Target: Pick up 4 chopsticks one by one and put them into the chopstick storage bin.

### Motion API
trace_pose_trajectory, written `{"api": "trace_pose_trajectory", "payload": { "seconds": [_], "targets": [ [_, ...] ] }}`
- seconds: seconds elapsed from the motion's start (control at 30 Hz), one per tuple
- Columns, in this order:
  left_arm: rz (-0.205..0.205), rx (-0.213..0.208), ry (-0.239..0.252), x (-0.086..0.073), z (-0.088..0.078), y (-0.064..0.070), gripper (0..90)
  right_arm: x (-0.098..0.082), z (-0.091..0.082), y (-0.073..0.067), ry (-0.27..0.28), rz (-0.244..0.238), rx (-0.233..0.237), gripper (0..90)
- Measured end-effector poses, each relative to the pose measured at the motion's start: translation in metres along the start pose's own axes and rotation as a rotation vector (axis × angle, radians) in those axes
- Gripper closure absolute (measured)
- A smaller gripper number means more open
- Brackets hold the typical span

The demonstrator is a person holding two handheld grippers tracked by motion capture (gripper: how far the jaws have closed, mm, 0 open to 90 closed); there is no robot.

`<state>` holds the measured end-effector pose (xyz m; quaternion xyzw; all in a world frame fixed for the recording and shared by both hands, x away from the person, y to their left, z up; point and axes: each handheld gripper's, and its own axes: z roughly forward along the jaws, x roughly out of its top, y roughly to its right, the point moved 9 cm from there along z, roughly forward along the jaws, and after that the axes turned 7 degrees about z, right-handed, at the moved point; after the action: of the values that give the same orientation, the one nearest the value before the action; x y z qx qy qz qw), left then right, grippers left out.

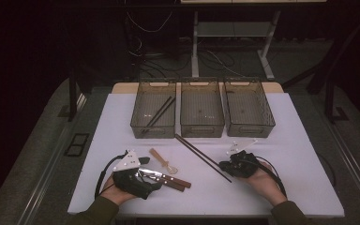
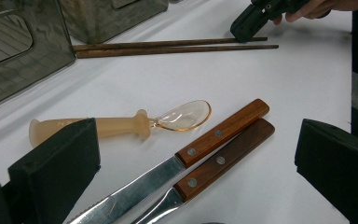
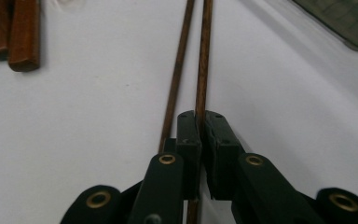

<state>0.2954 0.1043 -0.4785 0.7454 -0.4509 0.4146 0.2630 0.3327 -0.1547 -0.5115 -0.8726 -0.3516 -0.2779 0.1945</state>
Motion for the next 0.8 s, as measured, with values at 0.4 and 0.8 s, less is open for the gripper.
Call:
{"api": "trace_pose_trajectory", "payload": {
  "seconds": [0.4, 0.8],
  "targets": [
    [0.001, 0.001, 0.002, 0.000, 0.001, 0.000, 0.0, 0.006, 0.000, 0.005, 0.032, 0.025, 0.007, 77.0],
    [0.002, 0.000, 0.004, 0.001, 0.000, 0.000, 0.0, 0.021, 0.018, 0.001, 0.027, -0.004, 0.025, 79.5]
  ]
}}
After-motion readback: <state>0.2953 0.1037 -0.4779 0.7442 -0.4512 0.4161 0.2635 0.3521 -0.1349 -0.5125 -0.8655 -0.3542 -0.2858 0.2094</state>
